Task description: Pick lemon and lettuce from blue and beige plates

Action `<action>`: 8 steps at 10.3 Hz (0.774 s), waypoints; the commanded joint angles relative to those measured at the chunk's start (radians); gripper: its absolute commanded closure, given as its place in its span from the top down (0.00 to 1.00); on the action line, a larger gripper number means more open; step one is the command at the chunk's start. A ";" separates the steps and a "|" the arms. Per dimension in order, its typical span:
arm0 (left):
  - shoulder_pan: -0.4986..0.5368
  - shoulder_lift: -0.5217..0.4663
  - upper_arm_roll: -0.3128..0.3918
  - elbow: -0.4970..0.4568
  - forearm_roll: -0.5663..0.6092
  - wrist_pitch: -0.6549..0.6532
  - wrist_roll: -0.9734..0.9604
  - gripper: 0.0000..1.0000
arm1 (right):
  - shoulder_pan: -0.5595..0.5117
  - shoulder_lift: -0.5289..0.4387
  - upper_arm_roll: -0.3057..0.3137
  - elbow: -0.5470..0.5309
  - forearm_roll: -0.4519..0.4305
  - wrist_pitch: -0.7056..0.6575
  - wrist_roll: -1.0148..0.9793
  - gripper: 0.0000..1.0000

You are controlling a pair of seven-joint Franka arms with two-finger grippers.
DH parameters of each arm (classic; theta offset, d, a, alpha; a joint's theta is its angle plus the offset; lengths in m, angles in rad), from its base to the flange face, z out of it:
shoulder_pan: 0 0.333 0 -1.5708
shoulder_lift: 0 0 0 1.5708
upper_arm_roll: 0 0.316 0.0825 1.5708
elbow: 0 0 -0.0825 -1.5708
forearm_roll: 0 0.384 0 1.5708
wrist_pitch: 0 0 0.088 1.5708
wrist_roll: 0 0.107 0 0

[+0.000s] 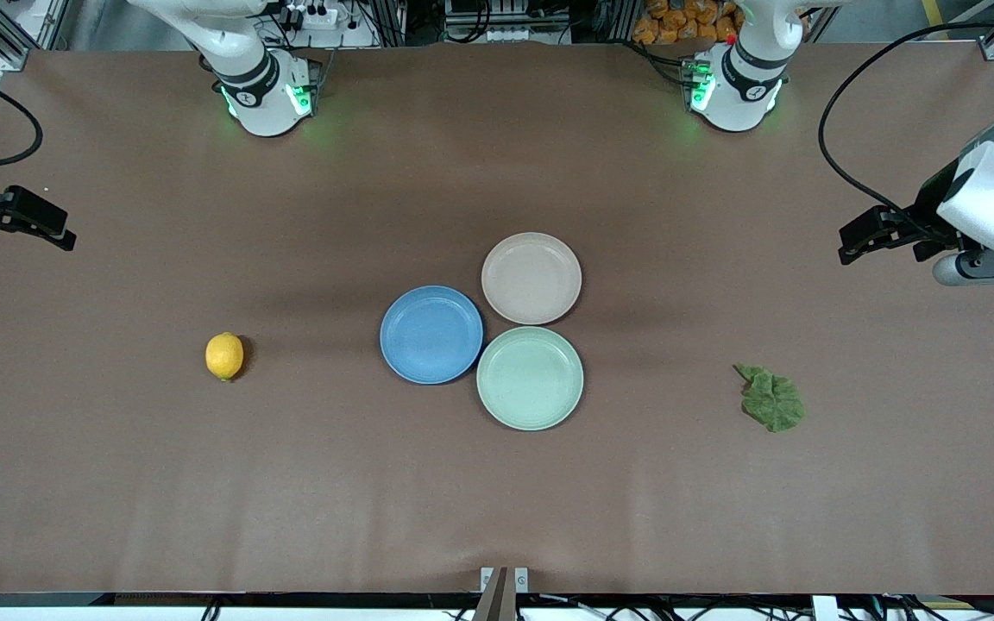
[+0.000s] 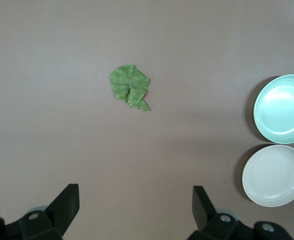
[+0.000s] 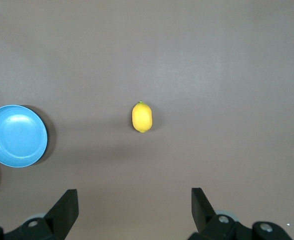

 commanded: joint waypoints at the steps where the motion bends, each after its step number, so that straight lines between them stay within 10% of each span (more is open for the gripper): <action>1: 0.000 -0.016 0.007 -0.011 -0.011 -0.010 0.024 1.00 | 0.006 0.008 -0.007 0.026 0.016 -0.021 -0.002 1.00; 8: -0.003 -0.010 0.005 -0.003 0.030 -0.010 0.024 1.00 | 0.012 0.008 -0.010 0.026 0.014 -0.023 -0.011 1.00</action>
